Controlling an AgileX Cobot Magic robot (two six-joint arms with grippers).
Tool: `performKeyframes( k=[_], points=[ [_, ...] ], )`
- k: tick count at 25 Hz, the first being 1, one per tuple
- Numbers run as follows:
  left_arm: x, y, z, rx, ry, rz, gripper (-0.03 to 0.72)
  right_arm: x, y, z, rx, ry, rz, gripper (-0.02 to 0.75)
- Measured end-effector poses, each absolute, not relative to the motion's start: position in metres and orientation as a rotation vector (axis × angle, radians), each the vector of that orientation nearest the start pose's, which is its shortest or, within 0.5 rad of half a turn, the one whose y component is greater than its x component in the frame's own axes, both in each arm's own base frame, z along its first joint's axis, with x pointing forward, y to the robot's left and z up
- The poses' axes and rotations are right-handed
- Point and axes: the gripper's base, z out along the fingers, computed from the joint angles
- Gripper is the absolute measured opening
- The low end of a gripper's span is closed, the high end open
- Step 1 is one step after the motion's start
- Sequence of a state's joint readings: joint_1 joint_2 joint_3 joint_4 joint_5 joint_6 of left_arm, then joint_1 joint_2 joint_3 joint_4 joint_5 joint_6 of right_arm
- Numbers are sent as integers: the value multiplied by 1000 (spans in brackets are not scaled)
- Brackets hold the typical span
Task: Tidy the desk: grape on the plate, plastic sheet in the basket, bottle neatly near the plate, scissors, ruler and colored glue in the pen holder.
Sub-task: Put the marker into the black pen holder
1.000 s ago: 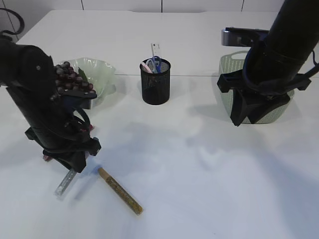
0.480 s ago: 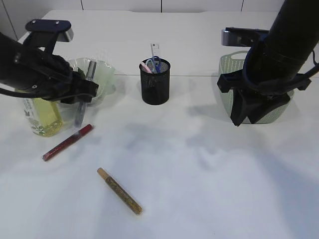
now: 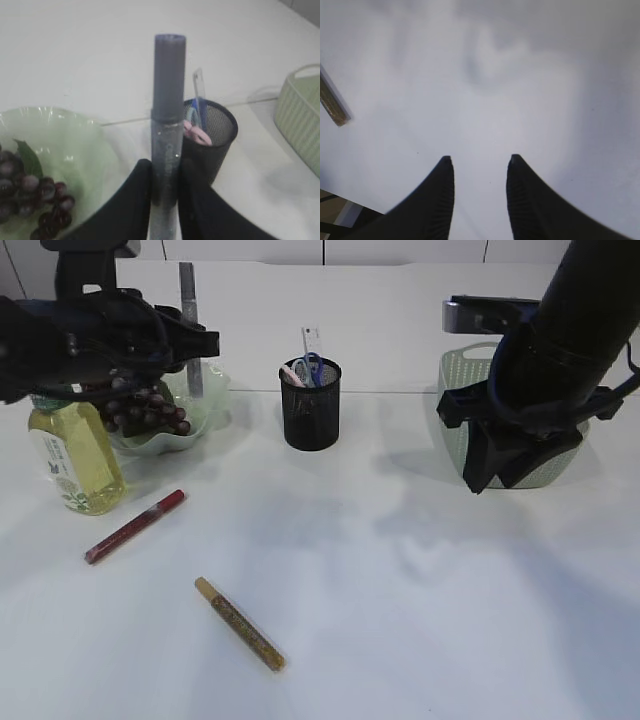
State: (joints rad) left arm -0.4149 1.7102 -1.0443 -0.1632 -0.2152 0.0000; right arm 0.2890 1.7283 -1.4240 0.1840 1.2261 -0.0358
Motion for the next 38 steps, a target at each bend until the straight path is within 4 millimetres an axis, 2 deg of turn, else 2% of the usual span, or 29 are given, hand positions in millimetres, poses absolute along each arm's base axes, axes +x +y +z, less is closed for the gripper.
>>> performKeyframes(
  k=[10,15,20,28,38],
  points=[
    [403,-194,226,230,1821,-392,123,325,113,274,-416,2995,291,291],
    [433,-209,218,206,1786,-415,123,325,113,274,-418,2995,290,291],
    [453,-221,209,157,1773,-468,123,325,113,274,-424,2993,290,291],
    [464,-244,189,182,1758,-507,123,325,113,274,-423,2994,293,291],
    [477,-251,175,172,1731,-517,125,325,113,274,-422,2992,293,291]
  ],
)
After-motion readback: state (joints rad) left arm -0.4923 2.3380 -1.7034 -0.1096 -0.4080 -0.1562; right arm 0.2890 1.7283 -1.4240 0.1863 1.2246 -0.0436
